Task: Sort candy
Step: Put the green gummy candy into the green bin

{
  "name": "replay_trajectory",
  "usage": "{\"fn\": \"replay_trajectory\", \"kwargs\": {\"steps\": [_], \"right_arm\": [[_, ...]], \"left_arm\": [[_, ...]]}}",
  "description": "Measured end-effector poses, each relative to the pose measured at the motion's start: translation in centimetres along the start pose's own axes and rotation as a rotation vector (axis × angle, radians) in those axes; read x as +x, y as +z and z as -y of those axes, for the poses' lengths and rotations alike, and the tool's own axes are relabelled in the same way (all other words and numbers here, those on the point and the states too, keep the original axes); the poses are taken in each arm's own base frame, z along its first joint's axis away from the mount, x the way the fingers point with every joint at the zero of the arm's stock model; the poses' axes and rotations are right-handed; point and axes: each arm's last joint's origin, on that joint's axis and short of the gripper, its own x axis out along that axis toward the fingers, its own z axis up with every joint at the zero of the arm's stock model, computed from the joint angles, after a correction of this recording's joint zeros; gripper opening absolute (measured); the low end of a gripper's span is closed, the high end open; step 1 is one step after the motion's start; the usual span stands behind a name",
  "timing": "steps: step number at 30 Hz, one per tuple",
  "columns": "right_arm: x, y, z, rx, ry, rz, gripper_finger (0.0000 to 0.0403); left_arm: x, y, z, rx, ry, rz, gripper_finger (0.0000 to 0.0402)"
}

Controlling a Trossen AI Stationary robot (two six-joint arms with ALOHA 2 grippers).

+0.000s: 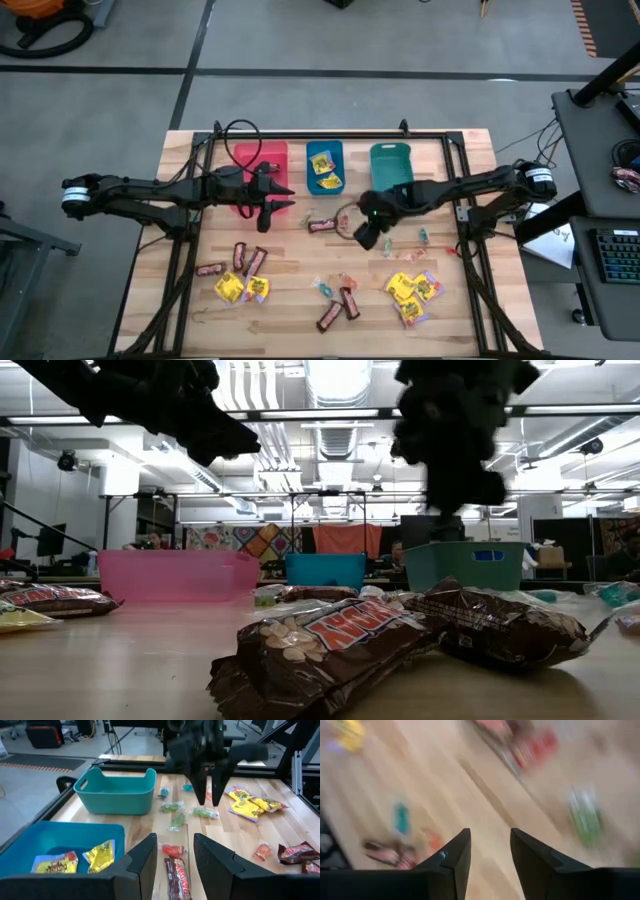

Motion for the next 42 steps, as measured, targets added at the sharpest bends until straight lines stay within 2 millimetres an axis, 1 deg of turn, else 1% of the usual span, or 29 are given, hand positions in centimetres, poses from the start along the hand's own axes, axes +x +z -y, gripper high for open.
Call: {"fn": "replay_trajectory", "kwargs": {"steps": [3,8,11,16,19,24,32,35,37,42], "right_arm": [[0.1,-1.4,0.5,0.106,-0.104,-0.093,0.0145],[-0.2,-3.2,1.2,0.234,-0.264,-0.179,0.0160],[0.0,-3.8,1.4,0.274,-0.310,-0.173,0.0161],[0.5,-4.0,1.5,0.313,-0.357,-0.142,0.0161],[1.5,-3.8,1.6,0.311,-0.379,-0.122,0.0161],[3.7,-3.7,1.8,0.312,-0.416,-0.139,0.0161],[6.2,-3.8,2.4,0.317,-0.478,-0.181,0.0161],[6.6,-3.8,2.4,0.316,-0.486,-0.186,0.0150],[6.6,-3.7,2.4,0.316,-0.483,-0.185,0.0133],[6.4,-3.7,2.3,0.308,-0.474,-0.182,0.0061]], "left_arm": [[0.0,0.0,0.0,0.006,0.000,-0.002,0.0113],[0.3,-0.3,0.0,0.005,0.000,-0.017,0.0113],[0.6,-0.5,0.0,0.004,0.000,-0.034,0.0113],[1.5,-1.3,-0.1,0.002,-0.001,-0.083,0.0113],[2.2,-2.0,-0.1,0.010,-0.001,-0.122,0.0113],[3.0,-2.8,-0.3,0.027,0.039,-0.153,0.0110],[3.2,-3.0,-0.3,0.031,0.048,-0.169,0.0093],[3.2,-3.0,-0.3,0.031,0.048,-0.172,0.0088],[3.2,-3.0,-0.3,0.030,0.048,-0.173,0.0087],[3.2,-3.1,-0.3,0.018,0.047,-0.177,0.0086]]}}
